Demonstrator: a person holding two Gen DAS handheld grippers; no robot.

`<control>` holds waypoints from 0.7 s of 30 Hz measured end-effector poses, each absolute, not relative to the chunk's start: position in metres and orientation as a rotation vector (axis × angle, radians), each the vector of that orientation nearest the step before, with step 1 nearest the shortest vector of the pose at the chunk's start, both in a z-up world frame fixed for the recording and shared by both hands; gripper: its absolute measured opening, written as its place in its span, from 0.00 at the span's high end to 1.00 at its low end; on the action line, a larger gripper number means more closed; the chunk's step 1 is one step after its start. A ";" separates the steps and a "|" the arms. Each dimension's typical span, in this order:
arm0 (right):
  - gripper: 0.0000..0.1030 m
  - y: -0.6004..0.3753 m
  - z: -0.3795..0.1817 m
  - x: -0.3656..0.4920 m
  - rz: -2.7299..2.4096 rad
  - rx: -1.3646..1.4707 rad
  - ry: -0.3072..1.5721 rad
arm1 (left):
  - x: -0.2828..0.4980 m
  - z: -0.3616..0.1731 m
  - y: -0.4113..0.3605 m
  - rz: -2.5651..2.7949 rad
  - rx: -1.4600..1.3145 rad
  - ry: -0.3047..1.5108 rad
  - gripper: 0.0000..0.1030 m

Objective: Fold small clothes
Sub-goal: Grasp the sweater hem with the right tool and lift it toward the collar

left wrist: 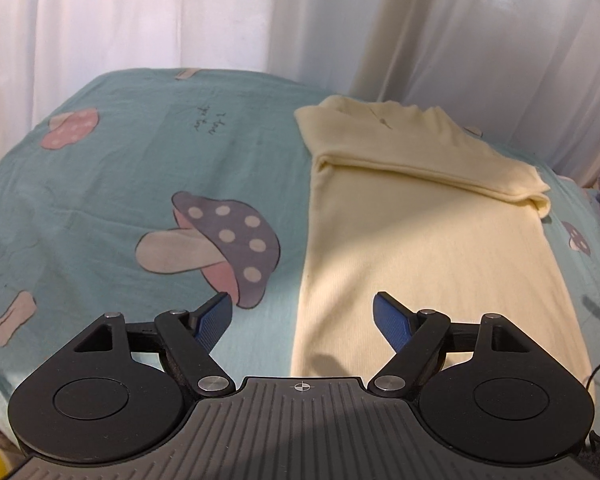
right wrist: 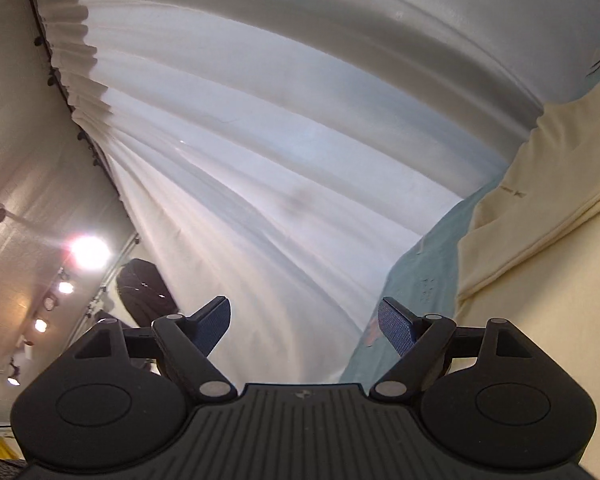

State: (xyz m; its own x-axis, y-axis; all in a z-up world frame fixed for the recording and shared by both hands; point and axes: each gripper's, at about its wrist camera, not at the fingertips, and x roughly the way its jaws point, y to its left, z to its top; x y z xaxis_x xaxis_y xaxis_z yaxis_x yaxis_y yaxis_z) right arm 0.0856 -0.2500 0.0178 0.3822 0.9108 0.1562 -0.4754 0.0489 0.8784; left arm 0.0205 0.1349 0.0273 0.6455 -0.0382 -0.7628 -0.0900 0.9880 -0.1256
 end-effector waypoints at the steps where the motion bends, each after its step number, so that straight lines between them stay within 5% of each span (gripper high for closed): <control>1: 0.17 -0.248 0.016 0.084 1.145 1.051 0.552 | 0.017 0.025 0.135 0.020 -0.174 0.881 0.19; 5: 0.18 -0.252 0.002 0.067 0.877 0.837 0.783 | 0.007 0.006 0.138 -0.029 -0.249 0.973 0.26; 11: 0.42 -0.295 -0.044 0.024 0.433 0.727 1.099 | 0.004 -0.023 0.140 -0.040 -0.304 1.074 0.35; 21: 0.43 -0.339 -0.047 -0.026 0.159 0.591 1.096 | 0.000 -0.037 0.139 -0.119 -0.342 1.161 0.55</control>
